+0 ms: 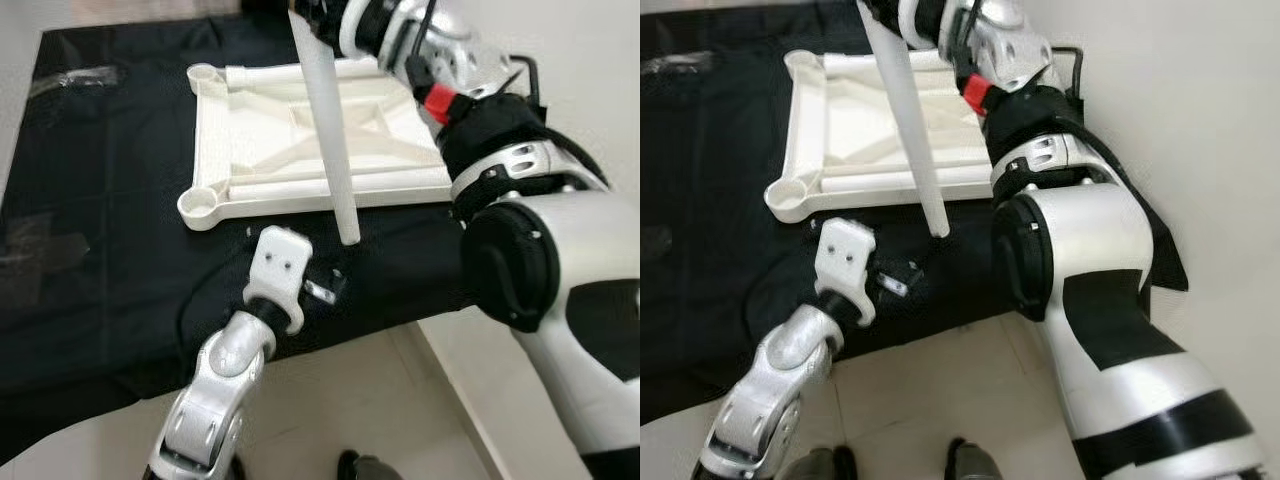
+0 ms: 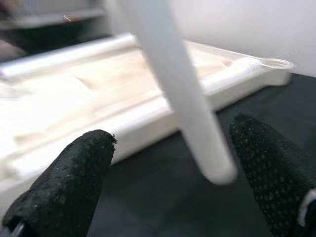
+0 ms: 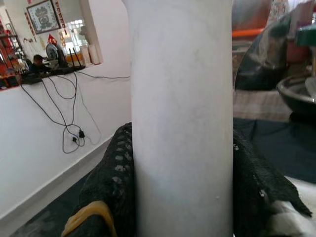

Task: Building children table

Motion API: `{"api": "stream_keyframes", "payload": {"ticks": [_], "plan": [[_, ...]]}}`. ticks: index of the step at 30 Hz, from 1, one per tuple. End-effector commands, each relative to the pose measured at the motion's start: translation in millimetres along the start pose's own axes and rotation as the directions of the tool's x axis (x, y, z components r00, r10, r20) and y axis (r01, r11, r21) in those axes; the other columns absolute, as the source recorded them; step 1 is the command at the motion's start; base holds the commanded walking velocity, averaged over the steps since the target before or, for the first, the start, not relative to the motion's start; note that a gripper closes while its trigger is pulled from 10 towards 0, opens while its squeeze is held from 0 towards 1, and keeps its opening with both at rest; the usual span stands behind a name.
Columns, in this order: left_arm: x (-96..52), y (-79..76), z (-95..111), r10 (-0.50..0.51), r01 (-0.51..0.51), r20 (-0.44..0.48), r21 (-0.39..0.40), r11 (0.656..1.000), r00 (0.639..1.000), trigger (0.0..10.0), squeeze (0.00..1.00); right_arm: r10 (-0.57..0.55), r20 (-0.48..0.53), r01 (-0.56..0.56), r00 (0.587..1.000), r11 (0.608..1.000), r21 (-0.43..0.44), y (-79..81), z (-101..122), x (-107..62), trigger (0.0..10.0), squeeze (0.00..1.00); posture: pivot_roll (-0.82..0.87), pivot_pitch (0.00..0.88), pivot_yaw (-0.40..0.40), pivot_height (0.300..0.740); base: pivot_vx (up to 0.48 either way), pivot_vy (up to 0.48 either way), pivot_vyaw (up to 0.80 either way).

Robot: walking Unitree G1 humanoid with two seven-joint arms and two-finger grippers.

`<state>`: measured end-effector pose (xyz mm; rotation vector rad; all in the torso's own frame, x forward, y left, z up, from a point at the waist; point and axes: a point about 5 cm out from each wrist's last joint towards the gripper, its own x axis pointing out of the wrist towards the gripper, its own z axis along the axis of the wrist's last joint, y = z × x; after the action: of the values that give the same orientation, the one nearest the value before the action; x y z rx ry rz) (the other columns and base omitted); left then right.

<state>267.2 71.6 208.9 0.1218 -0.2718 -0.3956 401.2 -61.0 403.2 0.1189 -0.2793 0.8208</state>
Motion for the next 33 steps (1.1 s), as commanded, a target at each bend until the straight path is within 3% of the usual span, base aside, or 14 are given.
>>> {"api": "stream_keyframes", "payload": {"ticks": [1, 2, 3, 7, 9, 16, 22, 30, 31, 32, 33], "plan": [[0.2, -0.9, -3.9, 0.000, 0.000, -0.015, 0.003, 1.000, 1.000, 10.0, 0.35, 0.012, 0.036, -0.013, 0.999, 1.000, 0.019, 0.6, 6.3, -0.9, 0.0, 0.00, 0.05, 0.045, -0.056, 0.740, 0.000, 0.000, 0.00], [0.2, -0.9, -3.9, 0.000, 0.000, -0.015, 0.003, 1.000, 1.000, 10.0, 0.35, 0.012, 0.036, -0.013, 0.999, 1.000, 0.019, 0.6, 6.3, -0.9, 0.0, 0.00, 0.05, 0.045, -0.056, 0.740, 0.000, 0.000, 0.00], [2.9, 3.6, -2.6, 0.023, -0.023, -0.008, 0.010, 1.000, 1.000, 10.0, 0.00, 0.012, 0.037, -0.013, 0.999, 0.999, 0.045, -1.3, 0.7, -3.0, 0.0, 0.00, 0.05, 0.041, -0.049, 0.740, 0.000, 0.000, 0.00], [8.0, 11.0, -3.2, 0.045, -0.045, -0.003, 0.015, 0.999, 0.999, 10.0, 0.00, 0.003, 0.041, -0.008, 0.999, 0.994, 0.112, -2.1, -11.4, -6.2, 0.0, 0.00, 0.04, 0.025, -0.039, 0.740, 0.000, 0.000, 0.00], [11.2, 13.9, -6.3, 0.047, -0.048, -0.010, -0.019, 0.999, 0.999, 10.0, 0.00, 0.030, 0.048, -0.037, 0.998, 0.986, 0.161, 7.2, -21.2, -6.8, 0.0, 0.00, 0.04, 0.015, -0.031, 0.740, 0.000, 0.000, 0.00], [14.6, 12.3, -10.2, 0.029, -0.030, -0.021, -0.075, 0.997, 0.999, 10.0, 0.00, 0.067, 0.056, -0.078, 0.996, 0.975, 0.209, 22.6, -27.4, -6.5, 0.0, 0.00, 0.03, 0.005, -0.024, 0.740, 0.000, 0.000, 0.00], [18.9, 7.6, -17.8, 0.016, -0.021, -0.038, -0.149, 0.989, 0.999, 10.0, 0.00, 0.073, 0.115, -0.106, 0.991, 0.945, 0.308, 39.9, -31.1, -8.8, 0.0, 0.00, 0.02, 0.000, -0.025, 0.740, 0.000, 0.000, 0.00], [22.7, 10.3, -18.3, 0.046, -0.050, -0.032, -0.171, 0.984, 0.998, 10.0, 0.00, 0.056, 0.091, -0.085, 0.994, 0.934, 0.348, 52.6, -50.7, -19.8, 0.0, 0.00, 0.02, 0.000, -0.024, 0.740, 0.000, 0.000, 0.00], [23.6, 11.7, -17.4, 0.053, -0.056, -0.028, -0.165, 0.985, 0.998, 4.3, 0.00, 0.053, 0.080, -0.078, 0.995, 0.932, 0.355, 55.6, -55.9, -22.2, 0.0, 0.00, 0.02, 0.000, -0.024, 0.740, 0.000, 0.000, 0.00], [24.3, 12.8, -16.8, 0.056, -0.060, -0.026, -0.147, 0.987, 0.998, 0.0, 0.00, 0.055, 0.068, -0.076, 0.996, 0.930, 0.360, 58.0, -61.2, -24.0, 0.0, 0.00, 0.02, 0.000, -0.023, 0.740, 0.000, 0.000, 0.00], [24.7, 12.7, -17.3, 0.053, -0.056, -0.030, -0.137, 0.989, 0.998, 0.0, 0.00, 0.054, 0.055, -0.070, 0.997, 0.933, 0.354, 59.2, -66.0, -25.4, 0.0, 0.00, 0.02, 0.000, -0.023, 0.740, 0.000, 0.000, 0.00]]}}
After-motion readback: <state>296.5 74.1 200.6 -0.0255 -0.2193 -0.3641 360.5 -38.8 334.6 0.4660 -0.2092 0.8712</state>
